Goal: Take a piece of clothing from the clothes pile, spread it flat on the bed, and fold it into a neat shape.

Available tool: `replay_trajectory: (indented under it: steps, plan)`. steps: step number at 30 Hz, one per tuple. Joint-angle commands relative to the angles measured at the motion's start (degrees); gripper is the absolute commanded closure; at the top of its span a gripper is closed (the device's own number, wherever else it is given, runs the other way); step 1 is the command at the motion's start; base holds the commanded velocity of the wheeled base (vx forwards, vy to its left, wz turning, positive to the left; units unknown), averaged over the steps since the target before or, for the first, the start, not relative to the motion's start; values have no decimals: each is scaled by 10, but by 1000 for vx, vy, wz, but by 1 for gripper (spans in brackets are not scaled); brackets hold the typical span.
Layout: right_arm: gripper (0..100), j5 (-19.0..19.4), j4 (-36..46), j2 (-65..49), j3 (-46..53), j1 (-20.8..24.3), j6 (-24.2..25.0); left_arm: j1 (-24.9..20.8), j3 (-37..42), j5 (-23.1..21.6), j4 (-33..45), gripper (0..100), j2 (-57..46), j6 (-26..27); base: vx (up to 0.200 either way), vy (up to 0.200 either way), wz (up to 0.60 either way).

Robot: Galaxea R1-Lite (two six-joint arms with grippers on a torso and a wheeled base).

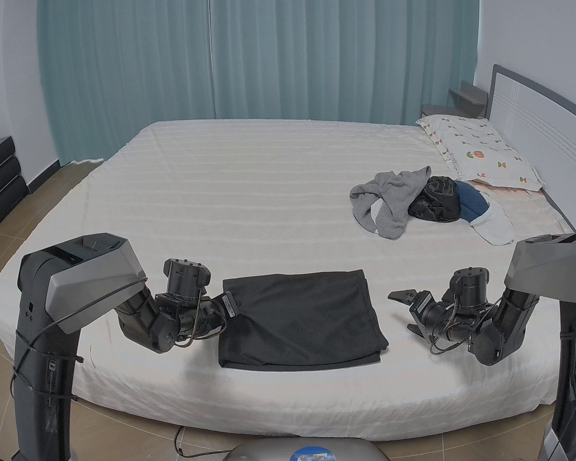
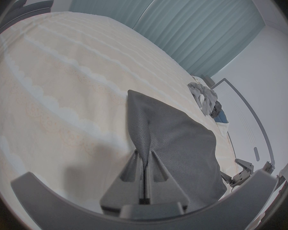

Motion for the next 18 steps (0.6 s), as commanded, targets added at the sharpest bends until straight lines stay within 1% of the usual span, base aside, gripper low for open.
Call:
replay_trajectory:
  steps: [1, 4, 8, 18]
  plan:
    - [0, 0, 0, 1, 0, 1, 0, 0, 4, 2, -10, 100, -2, -1, 0, 0, 0]
    - [0, 0, 0, 1, 0, 1, 0, 1, 7, 2, -15, 100, -3, -4, 0, 0, 0]
    - [0, 0, 0, 1, 0, 1, 0, 1, 6, 3, -18, 100, -7, -22, 0, 0, 0]
    - [0, 0, 0, 1, -1, 1, 0, 0, 6, 6, -19, 100, -10, -26, 0, 0, 0]
